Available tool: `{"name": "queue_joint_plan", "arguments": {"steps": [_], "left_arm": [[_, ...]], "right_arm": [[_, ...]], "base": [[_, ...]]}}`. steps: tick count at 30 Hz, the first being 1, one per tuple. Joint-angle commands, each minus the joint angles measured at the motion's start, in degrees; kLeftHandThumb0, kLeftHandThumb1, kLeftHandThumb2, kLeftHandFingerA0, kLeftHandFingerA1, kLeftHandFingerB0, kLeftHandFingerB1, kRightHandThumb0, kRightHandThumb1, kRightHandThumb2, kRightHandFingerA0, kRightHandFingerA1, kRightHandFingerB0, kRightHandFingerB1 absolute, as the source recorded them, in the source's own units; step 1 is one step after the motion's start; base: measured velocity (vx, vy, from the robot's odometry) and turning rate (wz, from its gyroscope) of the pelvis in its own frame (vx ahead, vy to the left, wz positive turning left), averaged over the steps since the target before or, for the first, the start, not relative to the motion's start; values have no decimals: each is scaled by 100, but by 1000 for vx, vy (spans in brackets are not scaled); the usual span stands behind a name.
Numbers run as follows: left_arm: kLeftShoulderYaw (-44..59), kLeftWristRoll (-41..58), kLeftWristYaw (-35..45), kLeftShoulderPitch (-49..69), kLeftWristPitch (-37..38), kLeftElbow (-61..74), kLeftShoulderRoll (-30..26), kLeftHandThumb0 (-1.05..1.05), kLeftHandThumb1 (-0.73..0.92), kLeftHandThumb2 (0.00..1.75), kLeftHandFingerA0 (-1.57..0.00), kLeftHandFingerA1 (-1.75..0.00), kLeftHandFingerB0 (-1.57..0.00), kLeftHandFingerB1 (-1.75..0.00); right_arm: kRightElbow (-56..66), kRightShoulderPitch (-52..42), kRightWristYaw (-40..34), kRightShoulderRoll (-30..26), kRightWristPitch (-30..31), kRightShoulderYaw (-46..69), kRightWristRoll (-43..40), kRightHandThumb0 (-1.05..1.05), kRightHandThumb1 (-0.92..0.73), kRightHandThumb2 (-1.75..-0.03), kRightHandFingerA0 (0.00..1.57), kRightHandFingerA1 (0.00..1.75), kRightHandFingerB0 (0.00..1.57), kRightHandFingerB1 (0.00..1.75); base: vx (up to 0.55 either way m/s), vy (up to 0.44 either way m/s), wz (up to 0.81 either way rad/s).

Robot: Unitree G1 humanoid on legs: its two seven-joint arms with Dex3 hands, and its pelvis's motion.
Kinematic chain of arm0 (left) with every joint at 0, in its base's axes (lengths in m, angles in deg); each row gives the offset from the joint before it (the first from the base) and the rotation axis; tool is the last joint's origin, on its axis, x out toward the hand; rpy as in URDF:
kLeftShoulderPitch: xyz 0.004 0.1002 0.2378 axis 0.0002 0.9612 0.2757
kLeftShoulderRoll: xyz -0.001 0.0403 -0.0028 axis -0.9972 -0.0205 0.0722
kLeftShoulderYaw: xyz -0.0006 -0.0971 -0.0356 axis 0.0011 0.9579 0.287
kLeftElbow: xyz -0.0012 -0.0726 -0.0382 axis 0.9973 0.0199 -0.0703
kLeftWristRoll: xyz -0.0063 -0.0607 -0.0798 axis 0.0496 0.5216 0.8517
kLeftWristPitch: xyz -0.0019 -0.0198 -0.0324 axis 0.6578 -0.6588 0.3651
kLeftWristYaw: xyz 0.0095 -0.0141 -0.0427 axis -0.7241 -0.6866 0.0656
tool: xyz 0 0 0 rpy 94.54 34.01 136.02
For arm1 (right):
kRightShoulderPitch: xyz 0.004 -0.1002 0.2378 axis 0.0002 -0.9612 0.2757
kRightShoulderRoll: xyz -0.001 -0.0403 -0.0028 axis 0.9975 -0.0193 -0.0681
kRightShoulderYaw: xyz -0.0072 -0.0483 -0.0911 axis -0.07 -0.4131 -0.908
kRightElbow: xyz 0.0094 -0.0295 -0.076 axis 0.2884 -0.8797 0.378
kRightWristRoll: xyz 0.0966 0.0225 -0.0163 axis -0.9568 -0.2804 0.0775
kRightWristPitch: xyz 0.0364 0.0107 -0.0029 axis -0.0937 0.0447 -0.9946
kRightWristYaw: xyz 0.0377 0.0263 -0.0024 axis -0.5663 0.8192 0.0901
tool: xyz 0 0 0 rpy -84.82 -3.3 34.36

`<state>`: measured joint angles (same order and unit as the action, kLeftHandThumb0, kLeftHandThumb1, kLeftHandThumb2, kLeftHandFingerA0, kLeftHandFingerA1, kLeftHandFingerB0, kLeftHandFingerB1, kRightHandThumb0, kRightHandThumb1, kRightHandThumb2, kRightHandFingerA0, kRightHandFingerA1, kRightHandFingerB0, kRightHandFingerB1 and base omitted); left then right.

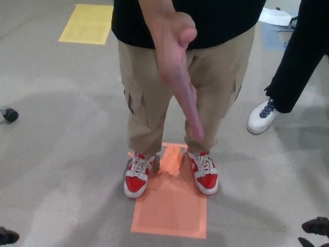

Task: The robot extends its right arm to grab a person's hand and shakes it

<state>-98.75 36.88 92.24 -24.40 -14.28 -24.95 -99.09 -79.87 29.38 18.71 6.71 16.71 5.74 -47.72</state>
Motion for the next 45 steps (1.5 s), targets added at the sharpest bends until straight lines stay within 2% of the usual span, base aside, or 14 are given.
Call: {"name": "queue_joint_plan", "arguments": {"steps": [1, 6, 7, 8, 10, 14, 17, 18, 21, 22, 31, 32, 44, 45], "left_arm": [[35, -4, 298, 62, 221, -194, -98, -37, 53, 111, 0, -51, 0, -48], [91, 24, 315, 39, 272, -216, -98, -36, 55, 112, 0, -51, 0, -49], [86, 16, 346, 40, 282, -208, -107, -76, 90, 67, -10, -35, -14, -33], [88, 10, 353, 41, 287, -210, -108, -79, 74, 107, -2, -45, -10, -47], [51, -37, 371, 74, 330, -213, -124, -74, 74, 110, -1, -41, -4, -44], [109, 20, 333, 70, 248, -207, -101, -36, 55, 112, 0, -51, 0, -49], [127, 37, 366, 82, 297, -213, -109, -74, 92, 68, -10, -34, -14, -34], [110, 14, 335, 77, 275, -221, -109, -37, 56, 113, 0, -51, 0, -49], [67, -35, 285, 51, 228, -229, -96, -36, 55, 112, 0, -51, 0, -49], [94, -7, 302, 66, 231, -232, -93, -36, 56, 113, 0, -51, 0, -49], [49, -66, 176, 29, -39, -260, -64, -81, 77, 113, -1, -42, -15, -48], [36, -77, 181, 29, 2, -252, -69, -87, 84, 115, 0, -38, -11, -46], [73, -41, 215, 76, 45, -245, -92, -83, 78, 119, -3, -40, -4, -45], [65, -55, 146, 86, 36, -242, -85, -38, 47, 111, -1, -51, -1, -49]], "right_arm": [[30, 66, -115, -129, -232, 305, -227, -80, -71, -108, 0, 30, 7, 29], [883, 24, -626, -146, -365, 957, -557, -84, -68, -110, 0, 30, 0, 22], [1207, -66, -695, -143, -429, 1067, -607, -86, -88, -64, 2, 30, 2, 25], [1745, -212, -701, -158, -413, 1175, -665, -83, -68, -108, 0, 31, 8, 30], [2966, -610, -600, -168, -161, 1355, -748, -81, -85, -66, 2, 28, 3, 27], [4794, -1054, -457, -188, 332, 1498, -707, -87, -70, -107, 1, 35, 4, 30], [5654, -1159, -430, -141, 627, 1559, -678, -84, -86, -67, 4, 35, 2, 27], [6034, -1183, -374, -88, 713, 1622, -794, -101, -73, -112, 6, 22, 10, 10], [7413, -1288, -301, 48, 887, 1623, -855, -83, -83, -67, 5, 35, 4, 30], [7702, -1295, -302, 59, 968, 1561, -728, -85, -66, -103, 3, 40, 2, 32], [9650, -1151, 213, 5, 1809, 930, -49, -103, -79, -116, 0, 27, 7, 26], [9767, -1069, 269, 8, 1890, 829, 34, -94, -92, -68, 0, 32, 1, 34], [10590, -238, 858, 10, 3086, 5, 451, -97, -78, -116, 0, 21, 0, 23], [10585, -225, 844, 35, 3095, -32, 445, -97, -77, -116, 0, 20, 0, 22]], "base": [[0, 0, 0], [0, 0, 0], [0, 0, 0], [0, 0, 0], [0, 0, 0], [0, 0, 0], [0, 0, 0], [0, 0, 0], [0, 0, 0], [0, 0, 0], [0, 0, 0], [0, 0, 0], [0, 0, 0], [0, 0, 0]]}}
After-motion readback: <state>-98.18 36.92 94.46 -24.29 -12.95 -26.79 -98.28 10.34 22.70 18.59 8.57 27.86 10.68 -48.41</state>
